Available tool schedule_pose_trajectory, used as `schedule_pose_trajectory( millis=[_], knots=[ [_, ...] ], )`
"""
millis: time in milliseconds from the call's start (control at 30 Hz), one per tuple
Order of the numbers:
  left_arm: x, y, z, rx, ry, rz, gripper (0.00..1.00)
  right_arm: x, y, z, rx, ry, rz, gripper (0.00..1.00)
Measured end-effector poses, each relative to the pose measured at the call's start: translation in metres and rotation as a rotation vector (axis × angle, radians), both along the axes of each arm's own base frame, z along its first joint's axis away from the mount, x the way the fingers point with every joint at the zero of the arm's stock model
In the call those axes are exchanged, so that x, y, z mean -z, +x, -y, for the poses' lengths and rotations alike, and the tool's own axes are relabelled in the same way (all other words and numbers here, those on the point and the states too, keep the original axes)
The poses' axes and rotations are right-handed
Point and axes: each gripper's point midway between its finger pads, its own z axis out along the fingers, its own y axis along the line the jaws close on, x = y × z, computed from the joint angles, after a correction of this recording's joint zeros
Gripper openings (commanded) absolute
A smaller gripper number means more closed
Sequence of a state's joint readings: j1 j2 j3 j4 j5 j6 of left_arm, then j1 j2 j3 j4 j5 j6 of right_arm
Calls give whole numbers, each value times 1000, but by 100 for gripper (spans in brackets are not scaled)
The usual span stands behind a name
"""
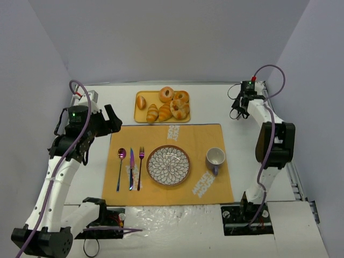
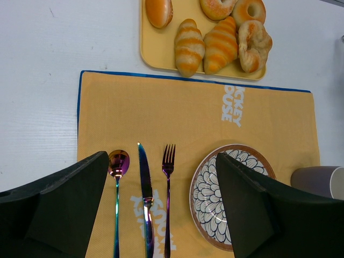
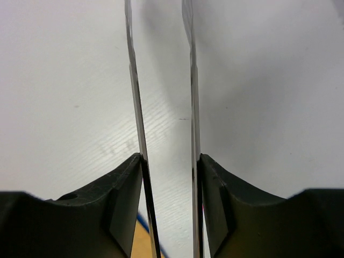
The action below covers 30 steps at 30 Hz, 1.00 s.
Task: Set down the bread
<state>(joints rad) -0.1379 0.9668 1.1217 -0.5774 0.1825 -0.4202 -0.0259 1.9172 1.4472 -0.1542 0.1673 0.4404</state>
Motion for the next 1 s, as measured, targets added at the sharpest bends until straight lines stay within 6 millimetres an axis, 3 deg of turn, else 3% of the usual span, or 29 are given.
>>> schedule_pose_trajectory(
  millis=[100, 233, 567, 867, 1000],
  knots=[
    [0, 0, 0, 0, 0, 0, 77, -43, 1, -7, -15, -2, 93, 43],
    [0, 0, 0, 0, 0, 0, 77, -74, -2, -26, -56, -8, 153, 44],
    [0, 0, 0, 0, 0, 0, 77, -84, -24, -105, -243, 8, 138, 47],
    [0, 0, 0, 0, 0, 0, 77, -113, -50, -168, -404, 53, 192, 50],
    [0, 0, 0, 0, 0, 0, 77, -113, -65, -204, -493, 65, 188, 51]
  ],
)
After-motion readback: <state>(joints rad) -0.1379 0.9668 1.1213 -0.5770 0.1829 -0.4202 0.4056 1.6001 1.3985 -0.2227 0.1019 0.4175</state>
